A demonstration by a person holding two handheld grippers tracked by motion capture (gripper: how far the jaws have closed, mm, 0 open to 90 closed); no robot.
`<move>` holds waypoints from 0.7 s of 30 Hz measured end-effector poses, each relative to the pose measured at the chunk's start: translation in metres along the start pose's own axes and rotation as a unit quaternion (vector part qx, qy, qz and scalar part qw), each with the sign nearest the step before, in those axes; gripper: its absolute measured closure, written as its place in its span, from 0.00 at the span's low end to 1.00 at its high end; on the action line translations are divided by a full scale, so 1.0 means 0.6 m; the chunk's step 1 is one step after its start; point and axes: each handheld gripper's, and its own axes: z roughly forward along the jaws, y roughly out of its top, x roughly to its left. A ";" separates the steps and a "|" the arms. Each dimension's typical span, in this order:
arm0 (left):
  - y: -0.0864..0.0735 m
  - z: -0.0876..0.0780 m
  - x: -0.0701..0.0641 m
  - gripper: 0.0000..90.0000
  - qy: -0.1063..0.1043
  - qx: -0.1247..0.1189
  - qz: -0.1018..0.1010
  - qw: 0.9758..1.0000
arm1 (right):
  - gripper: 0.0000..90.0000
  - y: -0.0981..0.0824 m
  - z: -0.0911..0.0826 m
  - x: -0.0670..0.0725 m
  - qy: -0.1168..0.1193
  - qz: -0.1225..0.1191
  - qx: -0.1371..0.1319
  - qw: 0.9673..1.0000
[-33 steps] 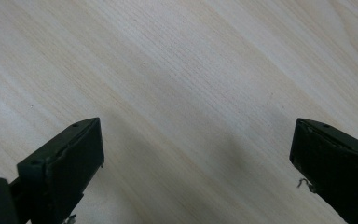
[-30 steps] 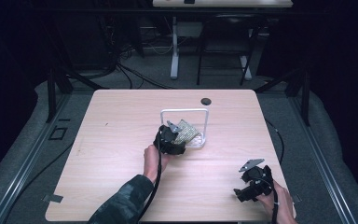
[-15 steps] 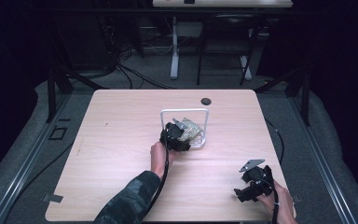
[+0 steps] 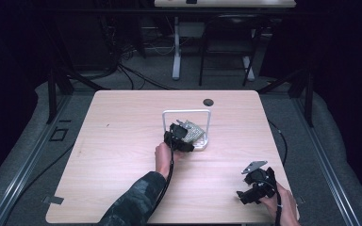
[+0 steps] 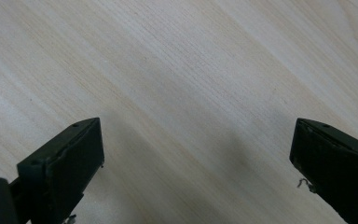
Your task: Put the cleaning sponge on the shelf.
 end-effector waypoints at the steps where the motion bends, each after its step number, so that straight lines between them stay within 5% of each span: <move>1: 0.000 0.000 0.000 0.29 0.000 0.001 0.001 1.000 | 0.02 0.000 0.000 0.000 -0.001 0.000 0.001 1.000; 21: 0.003 -0.009 0.001 0.15 0.000 -0.010 0.003 1.000 | 0.02 0.000 0.001 0.001 0.002 0.001 -0.001 1.000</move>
